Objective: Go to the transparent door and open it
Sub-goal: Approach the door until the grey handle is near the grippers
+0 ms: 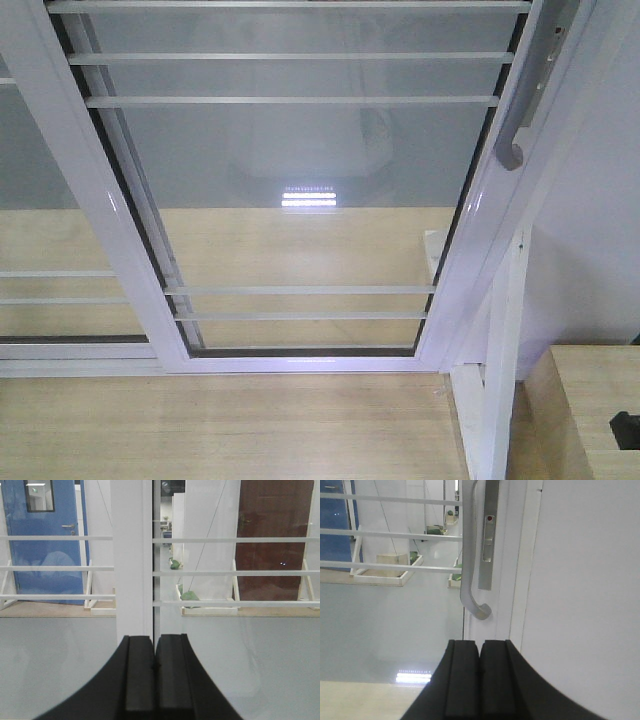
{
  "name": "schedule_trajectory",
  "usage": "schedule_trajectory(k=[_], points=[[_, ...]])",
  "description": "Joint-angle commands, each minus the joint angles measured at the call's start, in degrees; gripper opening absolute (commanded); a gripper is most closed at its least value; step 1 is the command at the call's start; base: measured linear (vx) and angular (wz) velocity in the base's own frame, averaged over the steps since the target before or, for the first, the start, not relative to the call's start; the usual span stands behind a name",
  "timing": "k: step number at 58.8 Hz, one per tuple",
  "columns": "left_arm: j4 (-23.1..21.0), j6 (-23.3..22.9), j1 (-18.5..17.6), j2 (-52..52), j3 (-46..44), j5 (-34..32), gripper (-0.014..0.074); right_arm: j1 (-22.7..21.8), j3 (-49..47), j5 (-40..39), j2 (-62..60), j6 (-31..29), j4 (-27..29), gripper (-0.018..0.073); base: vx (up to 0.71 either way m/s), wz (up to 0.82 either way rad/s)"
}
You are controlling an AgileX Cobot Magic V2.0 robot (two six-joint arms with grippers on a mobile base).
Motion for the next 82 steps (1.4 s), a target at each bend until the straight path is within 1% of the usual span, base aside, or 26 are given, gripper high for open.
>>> schedule_trajectory(k=[1,33,45,57,59,61,65,71,75,78,82], points=[[-0.15,-0.54,-0.28,1.34,1.31,-4.14,-0.0006,-0.23,0.70,-4.00,1.38,-0.19,-0.33,-0.0005,0.00,0.00],[-0.10,-0.28,-0.28,1.31,1.31,-4.20,-0.0006,-0.23,0.70,-4.25,1.51,-0.19,-0.33,-0.0005,0.00,0.00],[-0.18,-0.49,-0.22,1.31,1.26,-7.97,-0.0006,-0.23,0.65,-8.72,1.51,-0.04,-0.28,-0.0005,0.00,0.00],[-0.59,-0.54,-0.11,1.31,1.06,-9.96,-0.0006,-0.23,0.50,-18.25,1.51,0.10,-0.11,-0.0005,0.00,0.00],[-0.59,-0.54,-0.11,1.31,0.38,-10.10,-0.0006,-0.23,-0.17,-18.87,1.51,0.49,-0.06,-0.0005,0.00,0.00],[-0.59,-0.54,-0.11,1.31,-0.79,-9.67,-0.0006,-0.23,-1.49,-18.37,1.51,0.95,0.05,-0.0005,0.00,0.00],[-0.48,-0.34,-0.11,1.37,-4.10,-7.30,-0.0006,-0.23,-5.86,-13.73,1.57,1.17,-0.19,-0.0004,0.00,0.00],[-0.14,-0.35,-0.11,2.46,-12.37,2.29,-0.0006,-0.23,-14.22,-3.18,3.99,-0.62,-0.38,-0.0003,0.00,0.00],[0.04,0.11,-0.11,4.87,-17.31,7.01,-0.0006,-0.23,-19.28,0.02,7.44,-1.35,-0.38,-0.0003,0.00,0.00],[-0.03,0.73,-0.11,7.64,-20.64,8.05,-0.0006,-0.23,-22.79,0.96,10.50,-1.28,-0.07,-0.0003,0.00,0.00],[-0.14,1.14,-0.11,11.25,-23.65,7.44,-0.0006,-0.23,-26.23,0.72,14.86,-1.28,0.07,-0.0003,0.00,0.00]])
